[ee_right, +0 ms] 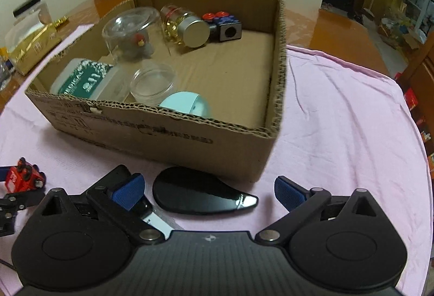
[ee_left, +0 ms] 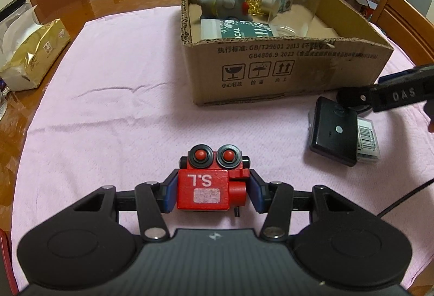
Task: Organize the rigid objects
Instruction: 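Grasp the black oval case with the right tool while the left tool lifts the red robot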
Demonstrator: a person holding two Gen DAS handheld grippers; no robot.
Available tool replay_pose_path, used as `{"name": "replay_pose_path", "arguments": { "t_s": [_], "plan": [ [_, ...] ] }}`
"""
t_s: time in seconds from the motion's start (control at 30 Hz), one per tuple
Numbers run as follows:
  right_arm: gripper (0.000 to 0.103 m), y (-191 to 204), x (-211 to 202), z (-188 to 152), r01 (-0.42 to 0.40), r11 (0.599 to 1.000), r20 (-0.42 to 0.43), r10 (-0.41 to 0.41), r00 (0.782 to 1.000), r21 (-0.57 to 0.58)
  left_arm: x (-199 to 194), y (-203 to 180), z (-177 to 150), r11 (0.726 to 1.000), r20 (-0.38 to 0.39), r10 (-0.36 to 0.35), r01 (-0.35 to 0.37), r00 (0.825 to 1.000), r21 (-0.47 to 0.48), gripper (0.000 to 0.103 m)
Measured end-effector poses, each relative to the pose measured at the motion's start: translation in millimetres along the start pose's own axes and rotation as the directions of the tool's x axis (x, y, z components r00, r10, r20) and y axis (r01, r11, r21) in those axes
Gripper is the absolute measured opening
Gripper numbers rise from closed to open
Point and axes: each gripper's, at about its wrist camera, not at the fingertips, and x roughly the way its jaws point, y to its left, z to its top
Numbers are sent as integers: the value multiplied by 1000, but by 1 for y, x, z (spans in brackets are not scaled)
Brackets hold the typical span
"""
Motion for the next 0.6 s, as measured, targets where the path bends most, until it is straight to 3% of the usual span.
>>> {"name": "replay_pose_path", "arguments": {
  "t_s": [0.2, 0.33, 0.6],
  "plan": [
    [103, -8, 10, 2, 1, 1000, -39, 0, 999, 20, 0, 0, 0, 1000, -2, 1, -1, 1000, -2, 50],
    [103, -18, 6, -8, 68, 998, -51, -69, 996, -15, 1, -1, 1, 1000, -4, 5, -5, 1000, -3, 51],
    [103, -32, 3, -15, 34, 998, -28, -36, 999, -60, 1, -2, 1, 1000, 3, 13, -13, 1000, 13, 54]
  ]
}}
